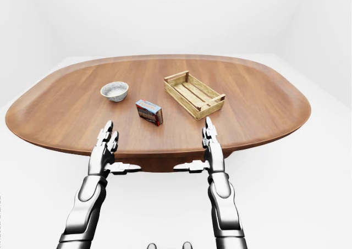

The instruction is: Pick up the chocolate pudding and put it in the tray.

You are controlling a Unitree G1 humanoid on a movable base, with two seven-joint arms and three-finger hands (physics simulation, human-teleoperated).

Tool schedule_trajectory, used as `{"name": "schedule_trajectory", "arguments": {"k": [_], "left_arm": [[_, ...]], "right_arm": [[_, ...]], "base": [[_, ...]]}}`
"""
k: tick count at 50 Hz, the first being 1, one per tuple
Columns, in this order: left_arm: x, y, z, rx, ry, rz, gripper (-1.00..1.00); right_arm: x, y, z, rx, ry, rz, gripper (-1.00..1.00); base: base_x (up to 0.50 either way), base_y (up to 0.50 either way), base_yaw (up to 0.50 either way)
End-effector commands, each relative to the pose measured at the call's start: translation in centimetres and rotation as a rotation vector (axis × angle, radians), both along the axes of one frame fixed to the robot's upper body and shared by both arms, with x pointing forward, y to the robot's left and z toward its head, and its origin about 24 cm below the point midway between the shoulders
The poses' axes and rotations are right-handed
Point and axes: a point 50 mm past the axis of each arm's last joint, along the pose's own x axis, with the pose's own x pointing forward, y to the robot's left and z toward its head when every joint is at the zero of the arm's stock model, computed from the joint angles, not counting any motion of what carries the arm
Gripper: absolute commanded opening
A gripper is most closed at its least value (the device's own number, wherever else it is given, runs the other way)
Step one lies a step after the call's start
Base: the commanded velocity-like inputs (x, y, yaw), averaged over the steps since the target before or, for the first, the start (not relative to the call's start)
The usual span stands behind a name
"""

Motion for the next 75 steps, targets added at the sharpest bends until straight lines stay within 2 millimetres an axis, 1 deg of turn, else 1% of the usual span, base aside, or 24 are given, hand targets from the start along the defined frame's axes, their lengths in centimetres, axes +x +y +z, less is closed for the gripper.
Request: {"name": "schedule_trajectory", "arguments": {"k": [1, 42, 51, 57, 63, 67, 70, 74, 75], "left_arm": [[0.0, 0.0, 0.0, 0.002, 0.000, -0.003, 1.00], [0.1, 0.0, -0.3, -0.003, 0.012, -0.003, 1.00], [0.1, -0.1, -0.3, -0.004, 0.018, -0.004, 1.00], [0.1, -0.1, -0.5, -0.002, 0.016, -0.006, 1.00], [0.1, -0.1, -0.3, 0.001, 0.015, -0.008, 1.00], [0.0, -0.1, -0.3, 0.002, 0.016, -0.009, 1.00], [0.1, -0.1, -0.4, 0.003, 0.018, -0.011, 1.00], [0.1, -0.2, -0.4, 0.004, 0.021, -0.012, 1.00], [0.1, -0.2, -0.5, 0.003, 0.023, -0.013, 1.00]], "right_arm": [[-0.1, 0.1, 0.2, -0.002, -0.004, 0.002, 1.00], [0.0, 0.0, 0.0, 0.003, 0.002, 0.000, 1.00], [0.0, 0.1, 0.0, 0.000, 0.002, 0.005, 1.00], [-0.2, 0.2, 0.4, -0.008, -0.021, 0.012, 1.00], [-0.6, 0.5, 1.2, -0.027, -0.073, 0.022, 1.00], [-0.7, 0.5, 1.2, -0.039, -0.075, 0.017, 1.00], [-1.2, 0.4, 2.4, -0.068, -0.126, 0.003, 1.00], [-1.7, 0.1, 3.5, -0.093, -0.172, -0.029, 1.00], [-1.9, 0.1, 3.1, -0.104, -0.157, -0.041, 1.00]], "base": [[0.00, 0.15, 0.00], [0.00, 0.12, 0.00], [0.00, 0.00, 0.00], [0.00, 0.00, 0.00], [0.00, 0.00, 0.00], [0.00, 0.00, 0.00], [0.00, 0.00, 0.00], [0.00, 0.00, 0.00], [0.00, 0.00, 0.00]]}}
